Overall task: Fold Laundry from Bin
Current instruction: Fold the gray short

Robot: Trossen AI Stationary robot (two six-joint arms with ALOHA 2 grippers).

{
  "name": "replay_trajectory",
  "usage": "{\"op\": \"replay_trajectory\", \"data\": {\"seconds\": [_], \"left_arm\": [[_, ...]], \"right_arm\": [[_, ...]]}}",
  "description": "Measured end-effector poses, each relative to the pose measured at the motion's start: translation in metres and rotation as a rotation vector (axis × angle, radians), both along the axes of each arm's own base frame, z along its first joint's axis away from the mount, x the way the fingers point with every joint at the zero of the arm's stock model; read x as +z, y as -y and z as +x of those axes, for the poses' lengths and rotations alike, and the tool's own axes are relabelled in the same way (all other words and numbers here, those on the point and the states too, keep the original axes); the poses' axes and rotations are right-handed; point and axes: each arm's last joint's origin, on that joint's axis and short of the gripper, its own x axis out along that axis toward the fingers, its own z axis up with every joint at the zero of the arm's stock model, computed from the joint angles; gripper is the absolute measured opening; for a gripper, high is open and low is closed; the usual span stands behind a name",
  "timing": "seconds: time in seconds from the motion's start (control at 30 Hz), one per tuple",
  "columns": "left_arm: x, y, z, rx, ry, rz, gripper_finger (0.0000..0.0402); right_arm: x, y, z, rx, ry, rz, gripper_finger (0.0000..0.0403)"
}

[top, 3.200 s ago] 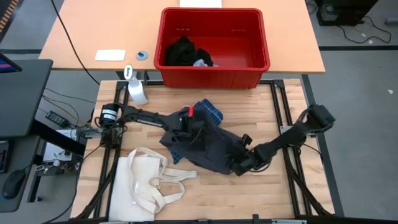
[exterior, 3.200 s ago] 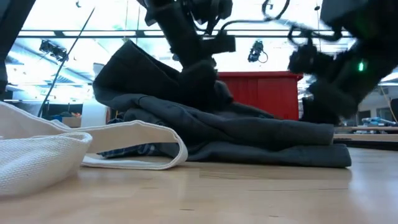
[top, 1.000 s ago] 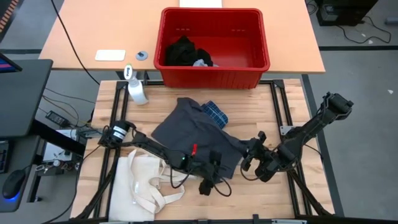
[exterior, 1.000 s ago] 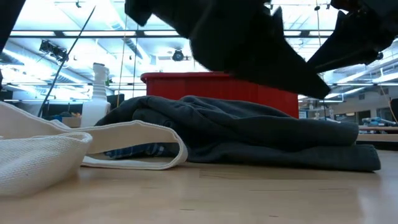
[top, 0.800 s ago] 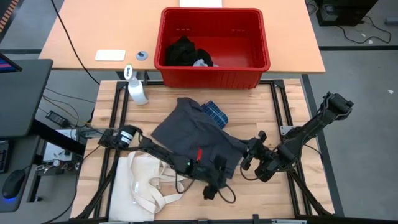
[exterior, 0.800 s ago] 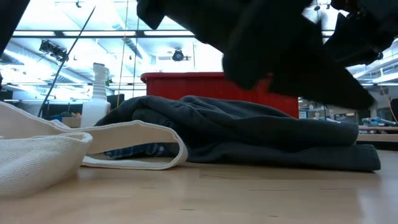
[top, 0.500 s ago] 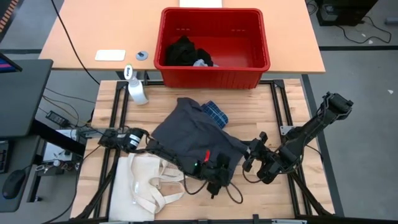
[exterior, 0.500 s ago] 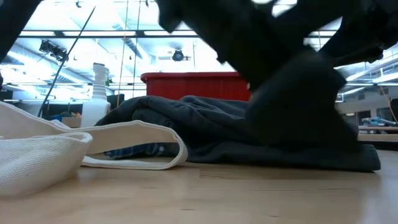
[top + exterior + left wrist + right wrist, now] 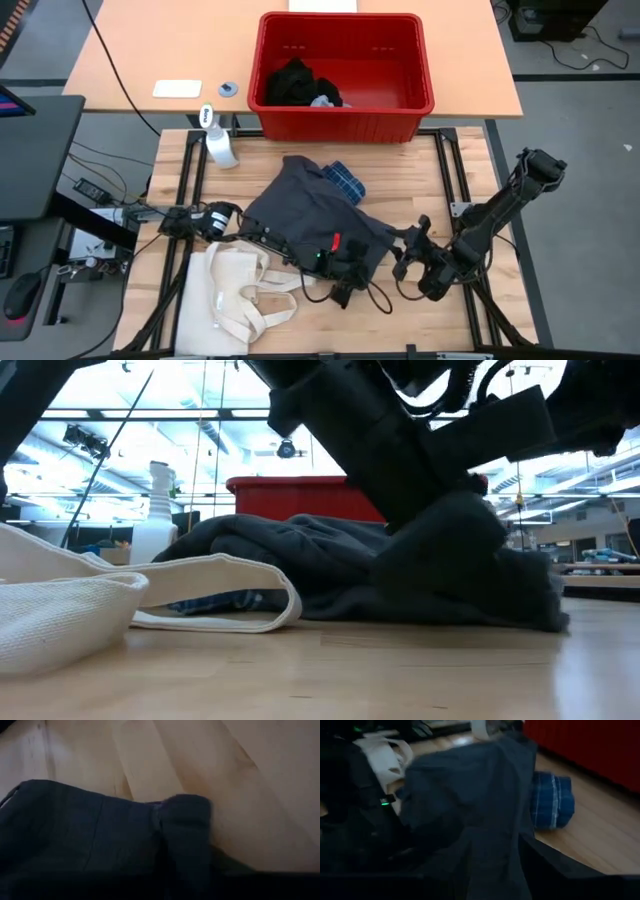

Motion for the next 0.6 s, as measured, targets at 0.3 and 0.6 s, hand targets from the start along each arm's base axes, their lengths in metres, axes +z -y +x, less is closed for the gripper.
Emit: {"op": "replay_trajectory", "data": {"seconds": [0.3, 0.6], "left_arm": [[0.064, -0.007, -0.031, 0.042, -0.092, -0.017, 0.002], [0.096, -0.01, -0.054, 0.104, -0.141, 0.02, 0.0018]], "right_arm": [[0.01, -0.047, 0.008, 0.271, -0.018, -0.428, 0.0156], [-0.045, -0.081, 0.045, 0.164, -0.193, -0.923, 0.0142]]}}
